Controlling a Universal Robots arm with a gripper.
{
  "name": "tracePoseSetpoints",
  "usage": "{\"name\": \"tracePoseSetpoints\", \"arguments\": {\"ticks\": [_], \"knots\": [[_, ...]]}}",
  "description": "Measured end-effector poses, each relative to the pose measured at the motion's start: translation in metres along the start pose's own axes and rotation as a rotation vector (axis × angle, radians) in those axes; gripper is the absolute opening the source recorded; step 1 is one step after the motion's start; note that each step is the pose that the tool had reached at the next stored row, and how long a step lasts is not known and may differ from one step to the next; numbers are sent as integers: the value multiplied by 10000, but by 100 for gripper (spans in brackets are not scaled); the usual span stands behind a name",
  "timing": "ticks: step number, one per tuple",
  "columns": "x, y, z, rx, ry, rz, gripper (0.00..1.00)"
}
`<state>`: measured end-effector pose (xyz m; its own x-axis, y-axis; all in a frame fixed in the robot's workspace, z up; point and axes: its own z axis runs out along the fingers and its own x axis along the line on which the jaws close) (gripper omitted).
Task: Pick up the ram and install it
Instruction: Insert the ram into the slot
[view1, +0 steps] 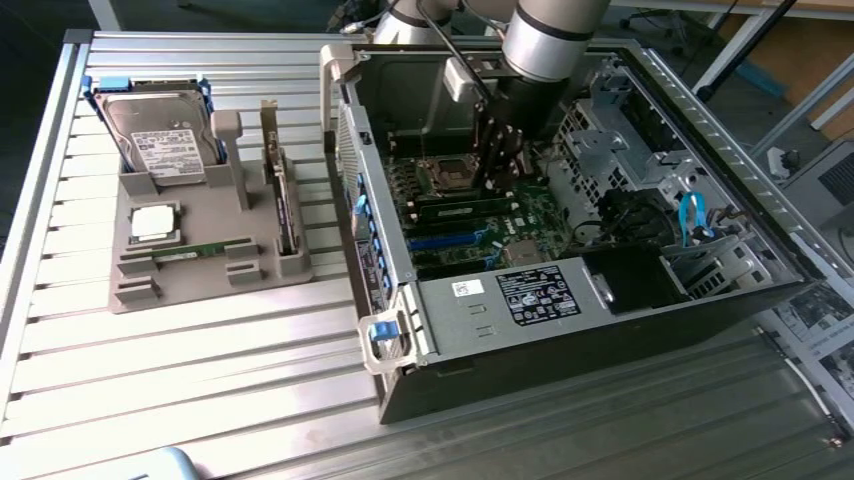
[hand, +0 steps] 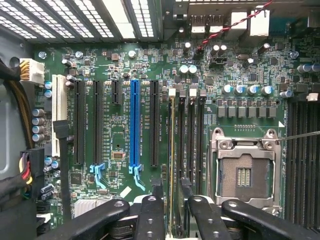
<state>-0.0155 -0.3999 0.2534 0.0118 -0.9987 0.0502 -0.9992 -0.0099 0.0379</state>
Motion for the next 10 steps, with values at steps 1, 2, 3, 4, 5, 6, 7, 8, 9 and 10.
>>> {"name": "tracePoseSetpoints", "arguments": {"ticks": [1, 2, 3, 4, 5, 6, 7, 8, 9, 10], "knots": [[-1, 0, -6, 0, 0, -1, 26], [-5, 0, -12, 1, -2, -1, 26], [-10, 0, -18, 0, 0, -1, 26], [-11, 0, -22, 0, 1, -1, 25], [-12, 1, -25, 0, -1, -1, 18], [-13, 1, -29, 0, -1, 0, 12], [-13, 1, -35, 0, 0, -1, 12], [-13, 1, -44, -1, 2, -1, 11], [-14, 2, -51, 0, 0, 0, 11], [-14, 2, -58, 0, 1, 0, 11]]}}
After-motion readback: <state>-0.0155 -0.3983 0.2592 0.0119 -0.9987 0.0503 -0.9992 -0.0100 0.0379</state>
